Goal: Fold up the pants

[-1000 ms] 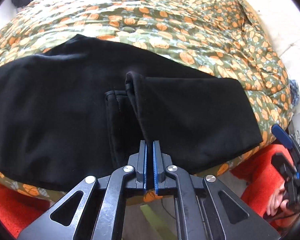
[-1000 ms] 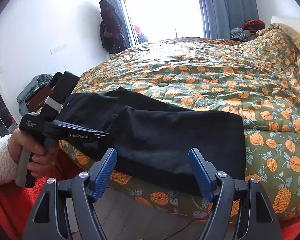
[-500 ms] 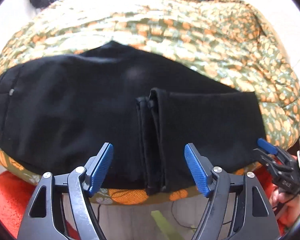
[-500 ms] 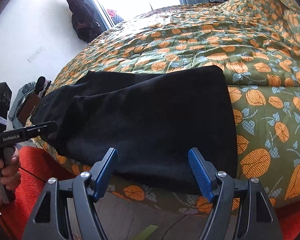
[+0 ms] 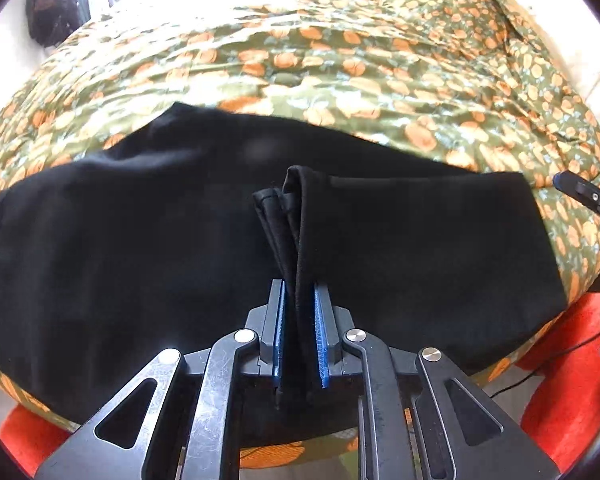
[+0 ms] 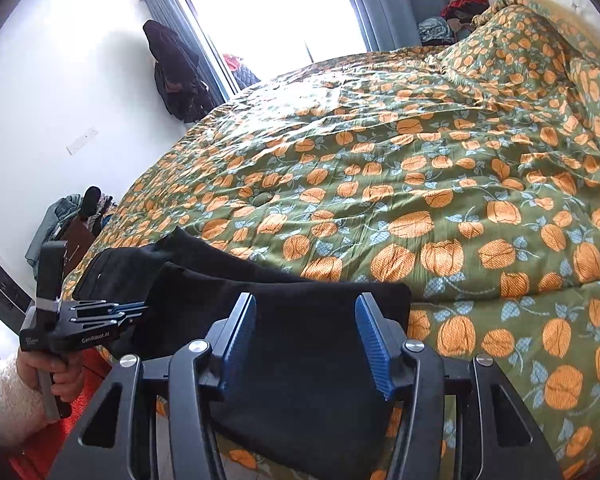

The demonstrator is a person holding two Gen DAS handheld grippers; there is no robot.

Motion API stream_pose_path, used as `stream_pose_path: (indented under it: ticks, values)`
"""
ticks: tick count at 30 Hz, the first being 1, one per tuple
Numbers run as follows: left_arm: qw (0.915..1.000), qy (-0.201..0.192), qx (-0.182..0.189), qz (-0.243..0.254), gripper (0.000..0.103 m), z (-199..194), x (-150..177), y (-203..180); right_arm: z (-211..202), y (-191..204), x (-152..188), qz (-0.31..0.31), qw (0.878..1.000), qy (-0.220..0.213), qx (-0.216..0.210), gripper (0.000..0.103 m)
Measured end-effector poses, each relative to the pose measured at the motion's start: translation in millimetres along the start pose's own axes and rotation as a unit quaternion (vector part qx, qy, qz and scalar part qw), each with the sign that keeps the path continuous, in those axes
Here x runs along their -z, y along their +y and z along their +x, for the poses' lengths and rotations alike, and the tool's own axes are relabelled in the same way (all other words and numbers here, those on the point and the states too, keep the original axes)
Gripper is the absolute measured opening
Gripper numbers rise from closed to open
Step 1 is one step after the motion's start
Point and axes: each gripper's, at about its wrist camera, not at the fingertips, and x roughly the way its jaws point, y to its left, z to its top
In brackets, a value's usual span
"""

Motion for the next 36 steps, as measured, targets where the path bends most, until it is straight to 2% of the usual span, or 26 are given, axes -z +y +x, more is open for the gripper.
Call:
stream_pose_path:
  ticks: [1,2,3,4,5,7,11,13,14,16,18,20,21,23,25,27,29,30,32,36]
  values:
    - [1.0,0.003,-0.005,-0.001,0.023,3.8,2.5,-0.1,19.2,-7.4,2.6,0.012,1.0,0.026,-0.005,0.051]
    - [1.0,0.003,-0.006,-0.004,0.027,4.7,0.2,-0.1,43.4,-15.9,9.1,0.027,0.997,0.07,-0.006,0.051]
    - [0.9999,-0.001,-0.002,-0.011,0.028,4.8,2.1,-0.5,63.2,-23.3,18.7,0.035,0.994,0.105,0.004,0.048]
    - [0.9998,0.0,0.003,-0.018,0.031,3.1,2.0,0.5,72.1,-25.4,25.3,0.028,0.993,0.112,0.015,0.044]
    - [0.9997,0.002,0.007,-0.023,0.034,1.8,1.0,1.0,68.5,-22.1,27.0,0.012,0.995,0.099,0.027,0.039]
    - [0.9994,0.001,0.01,-0.032,0.047,-1.5,8.3,5.2,46.9,-12.1,23.0,0.007,0.997,0.073,0.036,0.039]
    - [0.9988,-0.004,0.012,-0.047,0.059,-8.0,21.4,14.2,-8.1,23.4,27.3,-0.036,0.999,0.029,0.015,0.039]
    - [0.9984,0.0,0.008,-0.056,0.067,-5.7,25.2,19.1,-11.5,34.3,46.0,-0.027,0.999,0.043,-0.009,0.042]
    - [0.9982,0.001,0.01,-0.06,0.067,-6.8,27.1,22.0,-1.4,36.3,59.4,-0.019,0.997,0.071,-0.02,0.049]
    - [0.9975,0.007,0.018,-0.068,0.068,-14.8,29.4,27.3,29.3,38.3,87.2,-0.028,0.991,0.128,0.006,0.051]
    - [0.9968,0.002,0.011,-0.079,0.069,-32.5,32.5,40.1,29.3,42.1,94.6,-0.029,0.994,0.104,0.022,0.052]
    - [0.9942,-0.02,0.001,-0.106,0.078,-55.4,38.1,65.2,16.3,50.7,87.5,-0.029,0.997,0.073,0.014,0.058]
    - [0.9907,-0.035,-0.005,-0.131,0.083,-67.2,42.1,85.3,9.9,54.8,84.7,-0.035,0.998,0.055,0.007,0.061]
    - [0.9785,-0.052,-0.017,-0.199,0.084,-83.4,50.0,129.6,3.4,60.3,82.6,-0.05,0.998,0.033,0.013,0.061]
    - [0.9554,-0.063,-0.02,-0.288,0.084,-94.2,63.7,183.3,5.8,58.6,84.7,-0.044,0.998,0.036,0.008,0.061]
    - [0.924,-0.072,-0.018,-0.375,0.081,-99.9,82.2,232.9,10.3,54.8,89.6,-0.032,0.999,0.042,0.006,0.061]
    - [0.9009,-0.078,-0.01,-0.427,0.076,-99.8,96.3,269.6,11.1,54.1,90.8,-0.032,0.998,0.049,0.009,0.061]
    - [0.8931,-0.078,-0.007,-0.443,0.069,-97.8,101.6,282.6,10.4,53.3,92.6,-0.032,0.998,0.049,0.009,0.061]
    - [0.8835,-0.075,0.01,-0.462,0.065,-90.4,107.2,300.4,8.2,52.6,93.3,-0.03,0.998,0.045,0.009,0.061]
    - [0.875,-0.055,0.024,-0.48,0.063,-65.3,113.8,317.0,7.6,52.0,92.1,-0.028,0.999,0.041,0.009,0.061]
